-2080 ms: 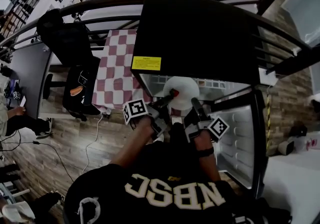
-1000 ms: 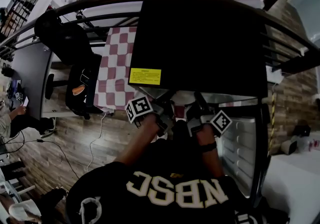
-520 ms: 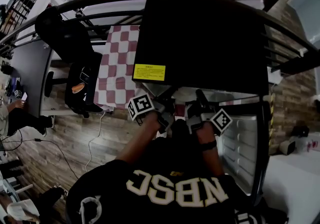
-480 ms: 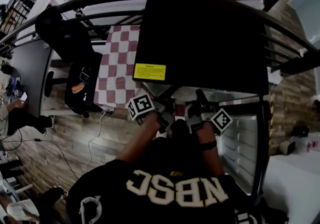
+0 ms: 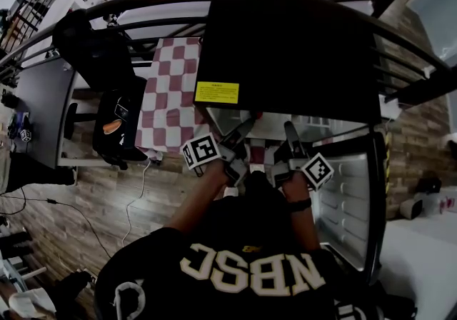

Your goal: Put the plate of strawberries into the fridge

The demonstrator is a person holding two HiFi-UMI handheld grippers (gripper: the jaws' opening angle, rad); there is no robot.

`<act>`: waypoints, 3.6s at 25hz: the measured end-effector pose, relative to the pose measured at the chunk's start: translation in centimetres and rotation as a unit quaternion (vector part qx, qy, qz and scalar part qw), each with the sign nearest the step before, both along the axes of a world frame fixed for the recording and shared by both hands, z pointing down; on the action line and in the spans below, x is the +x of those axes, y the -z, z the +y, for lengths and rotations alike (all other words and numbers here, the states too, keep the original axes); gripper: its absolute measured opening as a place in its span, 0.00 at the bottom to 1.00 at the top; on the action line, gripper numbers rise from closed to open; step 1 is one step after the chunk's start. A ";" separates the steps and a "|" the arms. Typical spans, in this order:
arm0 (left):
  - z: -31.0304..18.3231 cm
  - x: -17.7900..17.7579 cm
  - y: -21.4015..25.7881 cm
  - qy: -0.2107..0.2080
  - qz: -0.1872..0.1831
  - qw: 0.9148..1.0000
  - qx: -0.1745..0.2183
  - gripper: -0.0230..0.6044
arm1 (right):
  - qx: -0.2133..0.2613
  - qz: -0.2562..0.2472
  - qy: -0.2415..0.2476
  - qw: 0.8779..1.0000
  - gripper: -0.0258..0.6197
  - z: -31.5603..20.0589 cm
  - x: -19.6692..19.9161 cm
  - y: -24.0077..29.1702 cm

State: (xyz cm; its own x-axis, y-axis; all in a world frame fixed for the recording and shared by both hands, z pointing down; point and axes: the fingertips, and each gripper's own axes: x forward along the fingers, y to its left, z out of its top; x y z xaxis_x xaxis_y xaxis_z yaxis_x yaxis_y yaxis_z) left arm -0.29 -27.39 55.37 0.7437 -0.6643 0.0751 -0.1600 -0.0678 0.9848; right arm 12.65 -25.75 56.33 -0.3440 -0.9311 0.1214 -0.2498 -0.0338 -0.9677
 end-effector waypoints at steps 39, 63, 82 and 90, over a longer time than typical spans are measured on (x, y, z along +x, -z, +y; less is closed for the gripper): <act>2.5 -0.7 -1.3 -0.008 -0.456 0.833 0.315 0.06 | 0.162 0.541 0.116 0.817 0.12 2.7 -4.1 0.8; -2.4 0.3 -0.9 -0.011 -0.473 0.830 0.295 0.06 | 0.155 0.533 0.134 0.821 0.10 -2.9 -4.9 0.5; 2.6 -0.9 4.3 0.003 -0.445 0.822 0.354 0.06 | 0.168 0.526 0.070 0.831 0.09 2.3 -5.8 4.9; 7.1 -1.8 6.7 0.007 -0.444 0.811 0.380 0.06 | 0.178 0.529 0.036 0.829 0.07 6.8 -6.1 7.5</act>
